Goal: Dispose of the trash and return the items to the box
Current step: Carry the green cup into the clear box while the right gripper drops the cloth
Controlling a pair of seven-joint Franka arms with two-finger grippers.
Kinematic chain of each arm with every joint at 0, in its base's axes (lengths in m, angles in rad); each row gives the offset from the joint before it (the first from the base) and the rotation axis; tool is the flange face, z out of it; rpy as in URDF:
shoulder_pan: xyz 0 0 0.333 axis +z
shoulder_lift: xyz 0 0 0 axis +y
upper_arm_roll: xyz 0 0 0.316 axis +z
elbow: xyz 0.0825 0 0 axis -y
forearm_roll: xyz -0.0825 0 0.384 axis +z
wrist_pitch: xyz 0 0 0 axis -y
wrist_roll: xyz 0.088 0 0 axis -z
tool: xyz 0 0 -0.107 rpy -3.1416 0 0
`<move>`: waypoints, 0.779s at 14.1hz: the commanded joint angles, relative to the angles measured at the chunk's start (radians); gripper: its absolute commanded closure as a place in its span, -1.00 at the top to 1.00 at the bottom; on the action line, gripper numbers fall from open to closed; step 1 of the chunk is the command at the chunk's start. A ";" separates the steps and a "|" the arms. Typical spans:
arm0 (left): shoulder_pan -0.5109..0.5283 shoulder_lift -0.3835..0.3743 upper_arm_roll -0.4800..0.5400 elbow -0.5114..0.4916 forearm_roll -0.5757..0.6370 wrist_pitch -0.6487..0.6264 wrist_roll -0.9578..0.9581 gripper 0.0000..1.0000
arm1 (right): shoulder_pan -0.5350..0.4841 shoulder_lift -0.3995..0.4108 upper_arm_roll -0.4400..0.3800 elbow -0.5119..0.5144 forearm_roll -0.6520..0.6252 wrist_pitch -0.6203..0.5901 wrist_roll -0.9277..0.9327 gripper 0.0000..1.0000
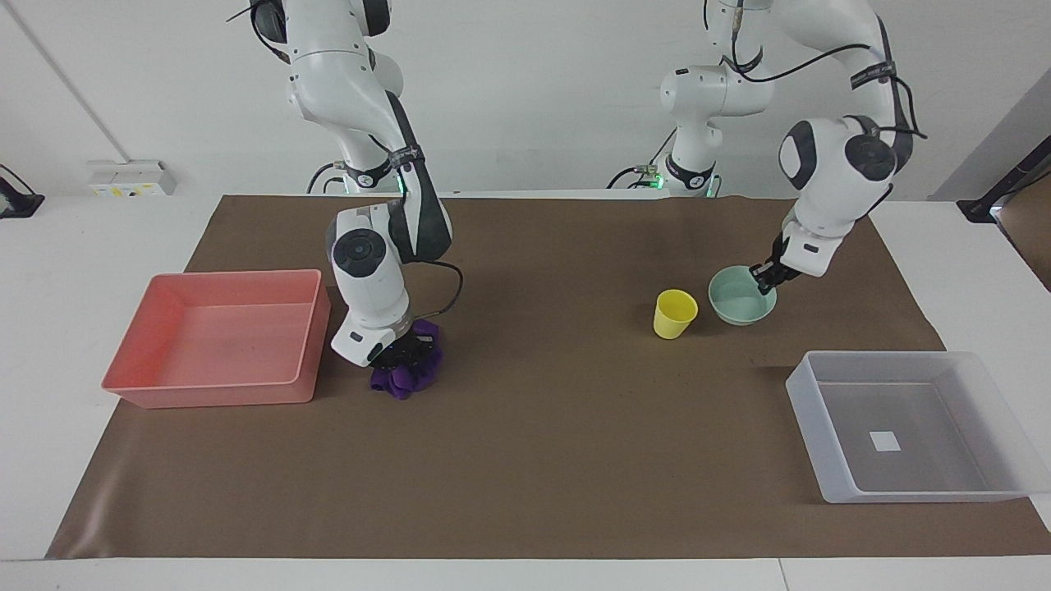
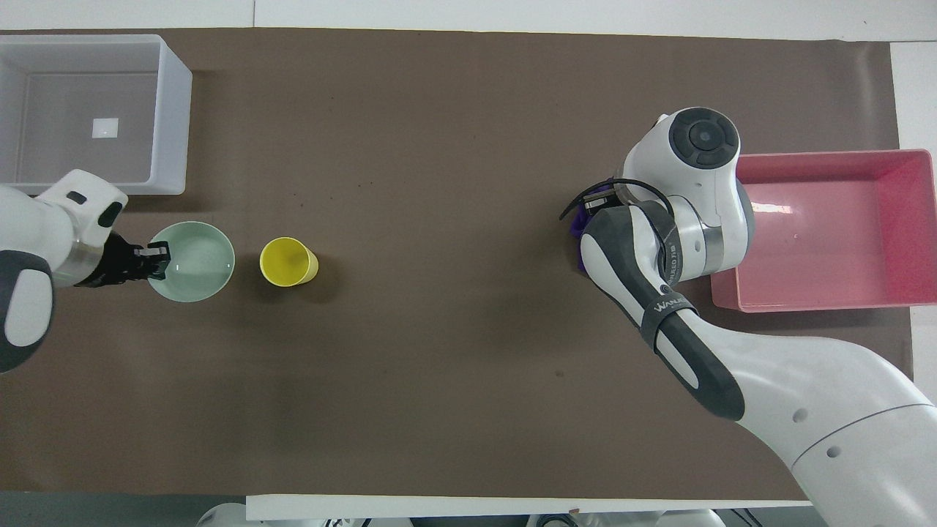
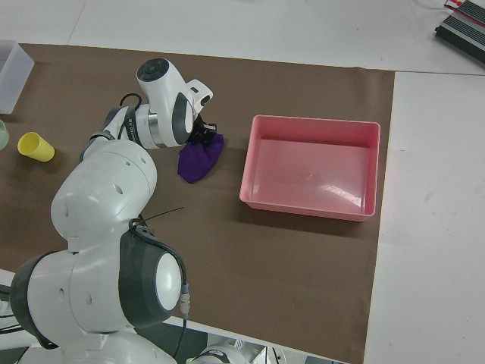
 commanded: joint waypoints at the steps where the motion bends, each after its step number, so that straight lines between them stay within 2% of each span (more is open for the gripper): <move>1: 0.068 0.111 0.008 0.210 -0.113 -0.077 -0.007 -1.00 | -0.019 -0.062 0.008 0.001 0.008 -0.061 0.044 -0.99; 3: 0.142 0.200 0.010 0.248 -0.182 0.067 -0.013 -1.00 | -0.043 -0.114 0.006 0.041 0.008 -0.141 0.044 -0.99; 5: 0.194 0.390 0.013 0.433 -0.203 0.131 -0.016 -1.00 | -0.078 -0.180 0.003 0.107 -0.006 -0.291 0.033 -0.99; 7: 0.220 0.536 0.013 0.581 -0.201 0.146 -0.016 -1.00 | -0.135 -0.258 0.003 0.118 -0.006 -0.376 0.004 -0.99; 9: 0.220 0.602 0.013 0.580 -0.195 0.260 -0.019 -1.00 | -0.169 -0.323 0.001 0.118 -0.008 -0.434 -0.054 -0.99; 11: 0.211 0.664 0.015 0.553 -0.192 0.347 -0.026 -1.00 | -0.259 -0.361 0.000 0.107 -0.008 -0.482 -0.164 -0.99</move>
